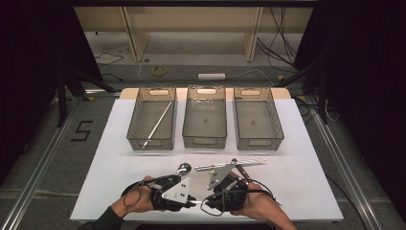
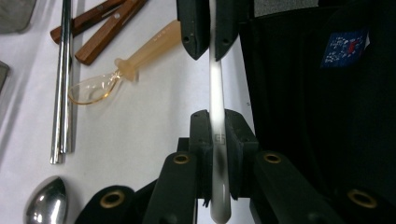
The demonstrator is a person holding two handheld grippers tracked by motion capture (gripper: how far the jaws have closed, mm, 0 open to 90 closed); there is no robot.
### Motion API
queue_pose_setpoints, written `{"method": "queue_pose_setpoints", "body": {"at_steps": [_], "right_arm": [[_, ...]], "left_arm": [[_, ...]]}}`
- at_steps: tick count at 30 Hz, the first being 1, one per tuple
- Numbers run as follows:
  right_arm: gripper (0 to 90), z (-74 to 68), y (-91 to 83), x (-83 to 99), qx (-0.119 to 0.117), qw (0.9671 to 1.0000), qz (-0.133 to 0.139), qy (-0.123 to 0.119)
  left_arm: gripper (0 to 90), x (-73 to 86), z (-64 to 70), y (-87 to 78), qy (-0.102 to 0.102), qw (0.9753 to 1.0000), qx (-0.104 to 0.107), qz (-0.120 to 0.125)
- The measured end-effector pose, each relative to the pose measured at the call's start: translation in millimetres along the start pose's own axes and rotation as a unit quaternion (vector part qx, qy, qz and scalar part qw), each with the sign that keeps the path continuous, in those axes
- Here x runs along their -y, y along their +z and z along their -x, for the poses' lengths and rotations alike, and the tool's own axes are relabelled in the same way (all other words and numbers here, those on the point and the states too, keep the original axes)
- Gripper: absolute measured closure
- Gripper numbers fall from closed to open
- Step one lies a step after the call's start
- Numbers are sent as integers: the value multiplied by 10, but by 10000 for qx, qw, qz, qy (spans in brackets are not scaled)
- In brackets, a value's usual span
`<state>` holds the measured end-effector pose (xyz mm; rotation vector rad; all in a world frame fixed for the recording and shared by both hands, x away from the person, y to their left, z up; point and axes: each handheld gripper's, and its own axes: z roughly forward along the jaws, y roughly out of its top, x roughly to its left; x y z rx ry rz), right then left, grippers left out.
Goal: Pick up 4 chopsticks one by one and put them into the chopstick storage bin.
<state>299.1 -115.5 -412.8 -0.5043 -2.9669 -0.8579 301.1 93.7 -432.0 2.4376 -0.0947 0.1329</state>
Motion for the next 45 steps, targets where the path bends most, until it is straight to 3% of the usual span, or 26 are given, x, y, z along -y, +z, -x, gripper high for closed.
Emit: {"method": "queue_pose_setpoints", "body": {"at_steps": [4,6,8,12,15,18,21,26,34,38,40,41,43,45], "right_arm": [[768,41,-52,5,30,9999,104,117],[655,59,-86,4,22,9995,224,217],[597,69,-129,2,97,9990,332,289],[455,92,-219,8,309,9960,730,403],[433,126,-288,29,503,9919,1064,486],[409,158,-365,66,758,9840,1480,639],[399,175,-442,108,932,9757,1826,767],[355,183,-481,180,1155,9669,2078,932],[325,294,-463,396,1369,9542,2303,1330],[321,369,-454,515,1435,9504,2296,1530],[323,403,-453,566,1462,9492,2276,1606],[323,416,-454,589,1485,9484,2279,1630],[323,444,-456,629,1497,9478,2263,1674],[323,467,-455,665,1534,9473,2221,1726]], "left_arm": [[824,-9,-9,-57,-26,9999,-149,83],[824,0,-24,-80,-68,9998,-203,62],[824,27,-42,-89,-161,9995,-269,71],[824,66,-79,-117,-305,9983,-480,91],[824,86,-115,-163,-458,9968,-636,173],[824,116,-147,-195,-598,9946,-832,161],[824,147,-188,-218,-824,9908,-1057,195],[824,194,-256,-283,-1238,9807,-1470,368],[824,268,-344,-380,-1760,9641,-1896,590],[824,316,-391,-432,-2075,9530,-2092,702],[824,342,-414,-456,-2268,9455,-2195,801],[824,355,-426,-470,-2323,9430,-2243,802],[824,382,-448,-491,-2483,9360,-2346,848],[824,413,-472,-517,-2606,9307,-2412,875]]}}
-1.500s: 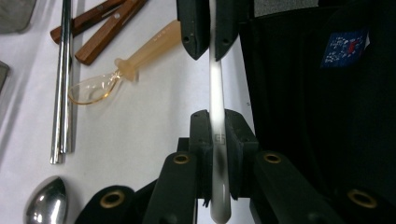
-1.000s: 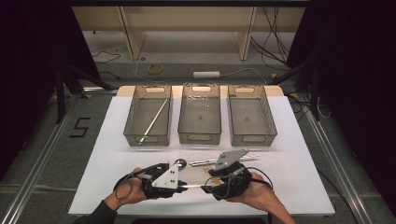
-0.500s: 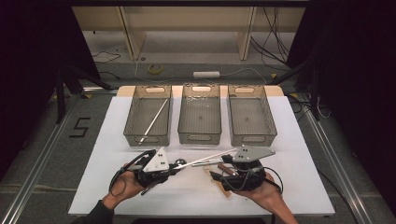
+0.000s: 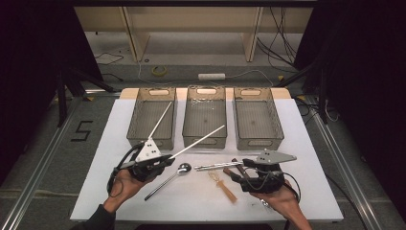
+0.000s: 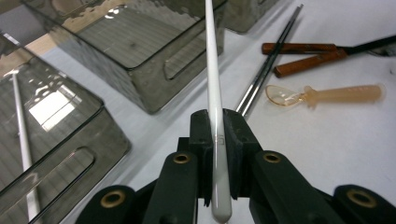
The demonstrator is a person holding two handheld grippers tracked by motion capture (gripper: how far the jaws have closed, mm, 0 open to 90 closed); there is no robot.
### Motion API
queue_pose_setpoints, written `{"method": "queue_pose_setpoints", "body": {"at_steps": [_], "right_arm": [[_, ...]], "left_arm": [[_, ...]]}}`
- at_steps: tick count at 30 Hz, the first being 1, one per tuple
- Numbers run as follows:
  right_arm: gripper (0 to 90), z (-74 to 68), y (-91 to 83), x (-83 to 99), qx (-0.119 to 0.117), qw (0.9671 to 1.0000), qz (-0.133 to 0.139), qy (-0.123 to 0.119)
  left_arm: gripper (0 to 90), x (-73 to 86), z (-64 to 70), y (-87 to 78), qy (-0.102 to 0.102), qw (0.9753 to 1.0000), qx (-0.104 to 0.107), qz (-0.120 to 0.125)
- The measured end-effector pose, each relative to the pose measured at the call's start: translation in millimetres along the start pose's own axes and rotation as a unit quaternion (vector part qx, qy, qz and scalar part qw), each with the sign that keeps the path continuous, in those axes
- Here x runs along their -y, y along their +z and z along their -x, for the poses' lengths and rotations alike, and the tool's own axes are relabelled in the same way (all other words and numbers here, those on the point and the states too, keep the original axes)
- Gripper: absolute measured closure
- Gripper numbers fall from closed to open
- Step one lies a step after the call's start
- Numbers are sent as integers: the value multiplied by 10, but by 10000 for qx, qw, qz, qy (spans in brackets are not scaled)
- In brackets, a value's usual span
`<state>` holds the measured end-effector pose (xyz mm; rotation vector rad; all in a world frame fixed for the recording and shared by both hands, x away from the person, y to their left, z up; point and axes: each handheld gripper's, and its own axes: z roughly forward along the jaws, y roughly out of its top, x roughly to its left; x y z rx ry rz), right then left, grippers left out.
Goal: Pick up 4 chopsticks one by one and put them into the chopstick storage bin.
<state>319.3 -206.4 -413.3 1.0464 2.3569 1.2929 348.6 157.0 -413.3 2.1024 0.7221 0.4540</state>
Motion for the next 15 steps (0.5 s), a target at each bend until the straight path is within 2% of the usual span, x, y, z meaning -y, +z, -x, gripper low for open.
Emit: {"method": "queue_pose_setpoints", "body": {"at_steps": [6,15], "right_arm": [[323,86,-16,70,78,9999,-59,136],[322,65,44,110,172,9993,-266,188]], "left_arm": [[824,15,-101,-45,-255,9993,-275,36],[824,41,-253,-74,-595,9962,-621,116]]}}
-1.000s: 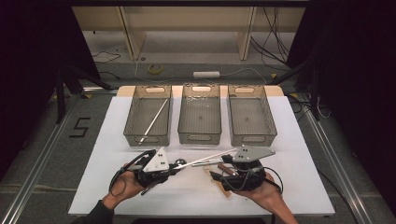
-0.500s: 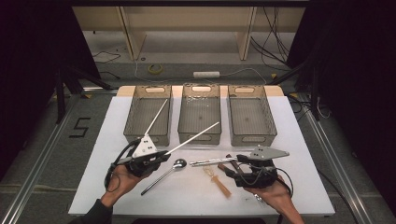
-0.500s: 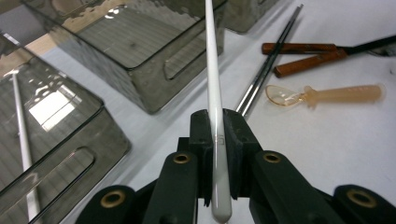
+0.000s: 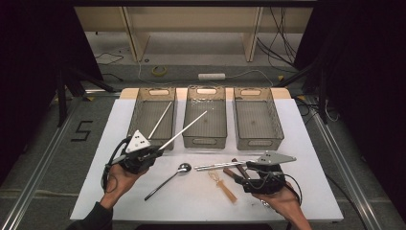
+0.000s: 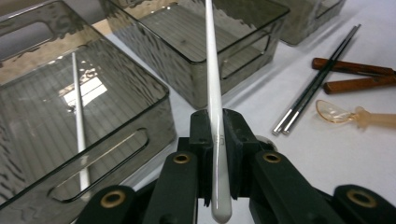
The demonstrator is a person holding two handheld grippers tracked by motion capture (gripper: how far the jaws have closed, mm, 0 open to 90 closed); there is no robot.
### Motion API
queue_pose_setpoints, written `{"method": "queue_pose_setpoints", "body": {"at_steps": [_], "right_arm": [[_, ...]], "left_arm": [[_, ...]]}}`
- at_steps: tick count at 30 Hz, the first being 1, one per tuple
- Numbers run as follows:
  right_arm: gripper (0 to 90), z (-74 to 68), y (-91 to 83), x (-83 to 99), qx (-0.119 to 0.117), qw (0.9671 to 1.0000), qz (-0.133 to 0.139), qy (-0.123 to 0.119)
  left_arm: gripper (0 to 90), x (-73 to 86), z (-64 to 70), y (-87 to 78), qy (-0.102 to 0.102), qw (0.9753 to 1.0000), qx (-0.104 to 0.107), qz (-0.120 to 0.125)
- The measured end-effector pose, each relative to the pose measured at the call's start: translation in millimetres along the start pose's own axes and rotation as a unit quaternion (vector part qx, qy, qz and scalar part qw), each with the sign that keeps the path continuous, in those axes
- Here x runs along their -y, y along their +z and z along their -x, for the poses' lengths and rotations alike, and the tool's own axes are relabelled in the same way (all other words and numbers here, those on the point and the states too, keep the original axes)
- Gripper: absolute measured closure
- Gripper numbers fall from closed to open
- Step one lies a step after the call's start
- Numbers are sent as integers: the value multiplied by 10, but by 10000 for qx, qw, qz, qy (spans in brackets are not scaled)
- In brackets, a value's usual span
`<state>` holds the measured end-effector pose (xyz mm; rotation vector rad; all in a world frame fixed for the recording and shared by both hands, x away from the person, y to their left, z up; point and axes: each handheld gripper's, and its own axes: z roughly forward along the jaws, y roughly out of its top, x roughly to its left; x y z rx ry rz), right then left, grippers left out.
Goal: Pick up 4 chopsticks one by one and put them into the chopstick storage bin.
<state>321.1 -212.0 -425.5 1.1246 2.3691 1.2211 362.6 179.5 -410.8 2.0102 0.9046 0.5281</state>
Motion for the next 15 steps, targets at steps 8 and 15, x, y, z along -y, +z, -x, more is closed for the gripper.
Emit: {"method": "queue_pose_setpoints", "body": {"at_steps": [8,15], "right_arm": [[319,-23,23,14,-25,10000,-46,-25],[320,-47,37,16,-47,10000,-72,-24]], "left_arm": [[824,-8,-179,-37,-296,9989,-329,162],[824,-12,-442,29,-635,9955,-667,201]]}}
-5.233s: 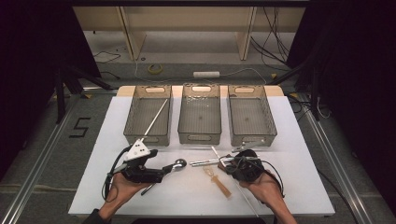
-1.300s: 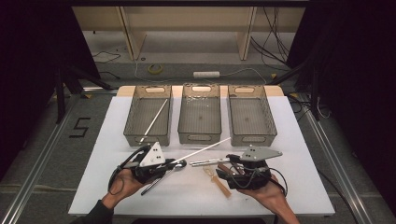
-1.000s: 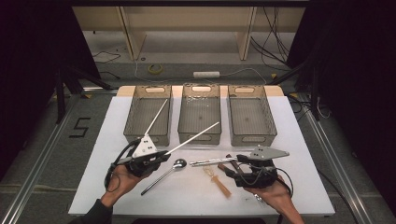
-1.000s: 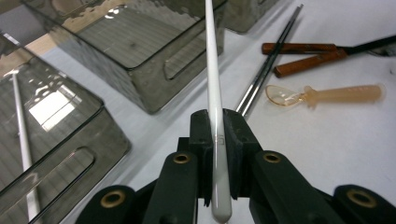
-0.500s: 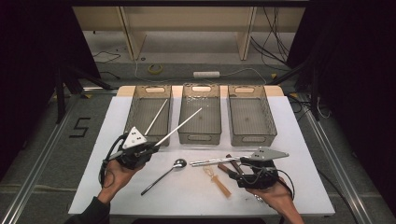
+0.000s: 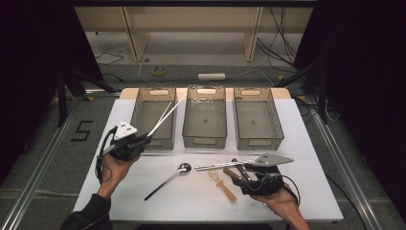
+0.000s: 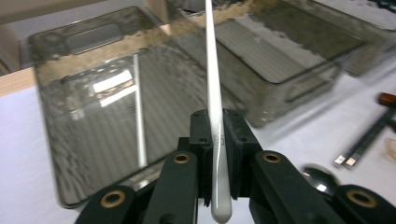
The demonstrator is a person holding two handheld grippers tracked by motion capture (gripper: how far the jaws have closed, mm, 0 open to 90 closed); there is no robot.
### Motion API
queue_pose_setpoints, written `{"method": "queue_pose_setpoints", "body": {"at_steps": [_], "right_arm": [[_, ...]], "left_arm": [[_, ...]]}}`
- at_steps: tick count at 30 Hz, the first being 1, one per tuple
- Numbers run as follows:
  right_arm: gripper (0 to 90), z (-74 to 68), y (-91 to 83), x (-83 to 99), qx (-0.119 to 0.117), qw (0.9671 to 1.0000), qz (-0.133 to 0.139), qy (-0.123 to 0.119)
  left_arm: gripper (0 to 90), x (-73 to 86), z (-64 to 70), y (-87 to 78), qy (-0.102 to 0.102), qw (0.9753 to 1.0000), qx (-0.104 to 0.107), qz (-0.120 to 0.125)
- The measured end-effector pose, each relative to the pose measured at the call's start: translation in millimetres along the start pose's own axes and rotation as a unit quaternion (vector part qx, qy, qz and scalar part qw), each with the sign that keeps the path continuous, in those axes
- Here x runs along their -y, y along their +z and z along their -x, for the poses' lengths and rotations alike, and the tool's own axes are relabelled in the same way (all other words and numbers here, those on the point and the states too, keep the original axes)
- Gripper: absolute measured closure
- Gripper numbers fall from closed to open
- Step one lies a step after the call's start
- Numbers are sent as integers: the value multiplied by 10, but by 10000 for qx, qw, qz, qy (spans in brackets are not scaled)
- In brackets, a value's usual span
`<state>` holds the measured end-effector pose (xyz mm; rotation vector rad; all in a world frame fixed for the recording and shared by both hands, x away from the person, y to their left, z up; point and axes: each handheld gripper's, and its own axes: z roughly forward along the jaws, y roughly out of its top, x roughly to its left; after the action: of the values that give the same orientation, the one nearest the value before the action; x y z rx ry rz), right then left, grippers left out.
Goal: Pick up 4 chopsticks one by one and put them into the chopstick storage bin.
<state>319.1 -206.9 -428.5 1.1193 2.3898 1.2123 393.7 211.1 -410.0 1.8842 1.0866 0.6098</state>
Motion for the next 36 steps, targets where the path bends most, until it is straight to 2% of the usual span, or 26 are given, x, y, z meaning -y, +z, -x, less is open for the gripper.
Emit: {"method": "queue_pose_setpoints", "body": {"at_steps": [8,16,27,36], "right_arm": [[320,-14,13,0,-33,10000,-22,-21],[320,-22,20,0,-49,10000,-23,-44],[320,-28,28,0,-79,9999,-54,-47],[321,-31,44,0,-95,9999,-74,-58]], "left_arm": [[824,8,-272,147,-348,9987,-347,-96],[823,16,-429,269,-565,9970,-503,-191],[823,-12,-524,401,-646,9952,-622,-388],[822,-45,-552,498,-691,9939,-682,-526]]}}
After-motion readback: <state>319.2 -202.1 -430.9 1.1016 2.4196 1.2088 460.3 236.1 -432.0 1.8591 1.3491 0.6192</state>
